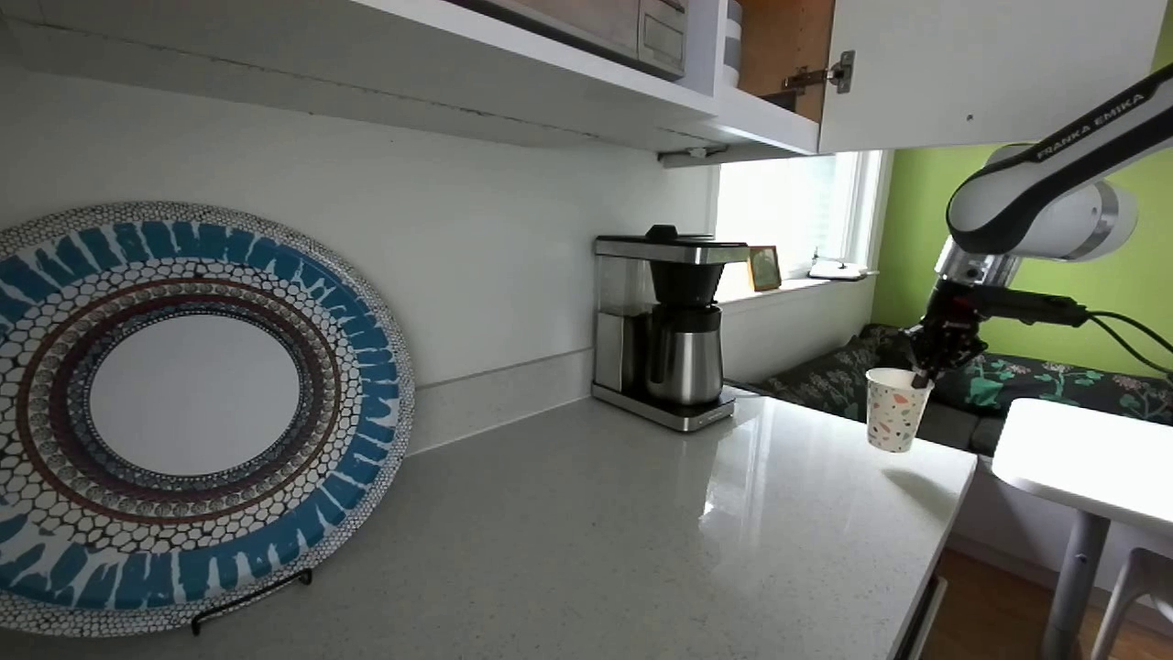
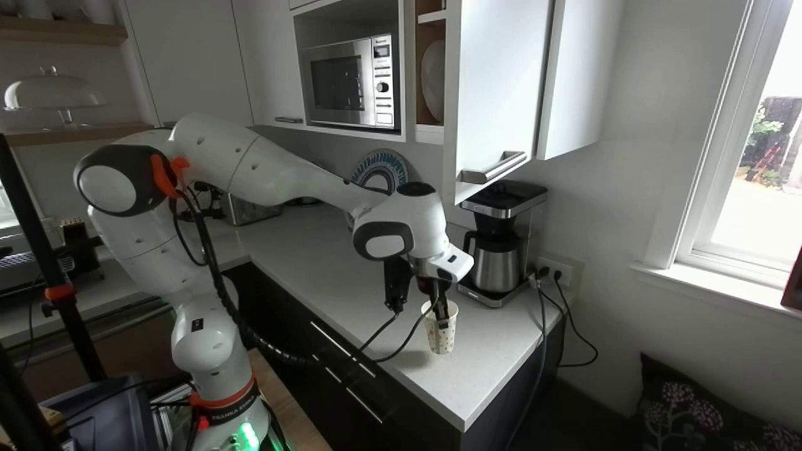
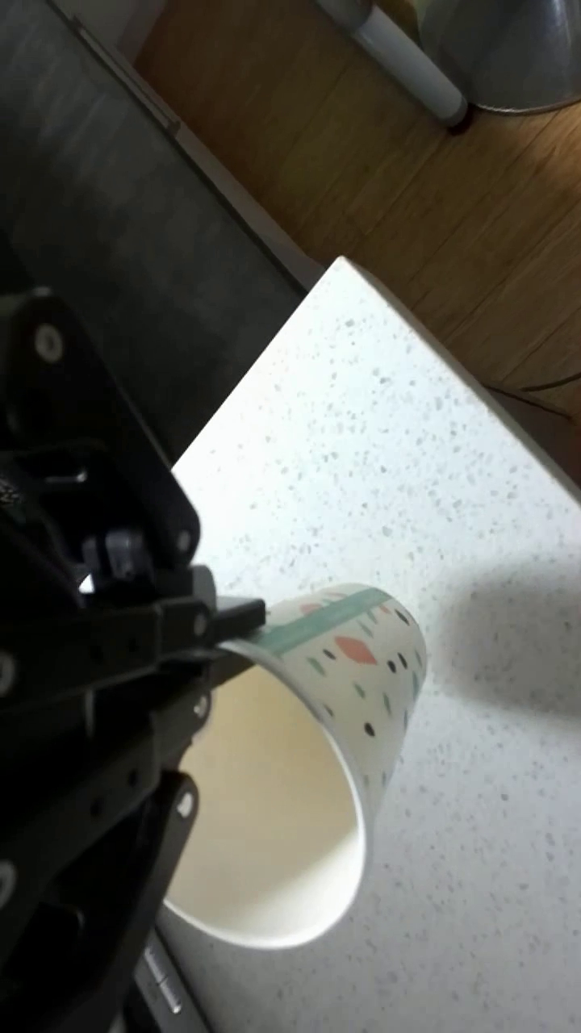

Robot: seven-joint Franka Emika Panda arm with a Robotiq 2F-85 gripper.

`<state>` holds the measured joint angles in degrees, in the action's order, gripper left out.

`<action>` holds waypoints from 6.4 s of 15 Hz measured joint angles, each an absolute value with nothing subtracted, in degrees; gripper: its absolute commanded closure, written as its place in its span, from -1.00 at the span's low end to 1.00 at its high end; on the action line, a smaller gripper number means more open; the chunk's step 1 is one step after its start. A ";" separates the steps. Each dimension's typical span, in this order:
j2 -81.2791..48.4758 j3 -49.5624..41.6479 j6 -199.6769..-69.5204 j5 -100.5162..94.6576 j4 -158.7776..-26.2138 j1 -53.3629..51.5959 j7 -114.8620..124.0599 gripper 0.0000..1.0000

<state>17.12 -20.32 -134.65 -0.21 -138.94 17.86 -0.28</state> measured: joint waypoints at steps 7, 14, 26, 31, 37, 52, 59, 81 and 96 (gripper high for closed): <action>26.99 -15.47 -111.71 -0.04 -126.65 17.97 8.50 0.98; 32.18 -11.53 -99.79 -0.12 -106.32 16.23 7.60 0.98; 18.46 -11.26 -101.97 3.08 -74.33 10.00 6.35 0.98; 9.09 -12.80 -103.59 9.94 -65.68 9.40 6.35 0.98; 0.53 -13.39 -103.62 15.41 -58.08 9.55 7.22 0.98; -9.52 -13.36 -96.17 16.47 -47.56 10.16 6.51 -0.94; -12.09 -13.43 -95.61 16.42 -43.97 11.18 6.95 -0.95; -18.68 -11.04 -102.44 21.27 -37.27 12.52 7.80 -0.01; -18.79 -9.72 -89.17 23.36 -32.86 16.30 16.76 0.99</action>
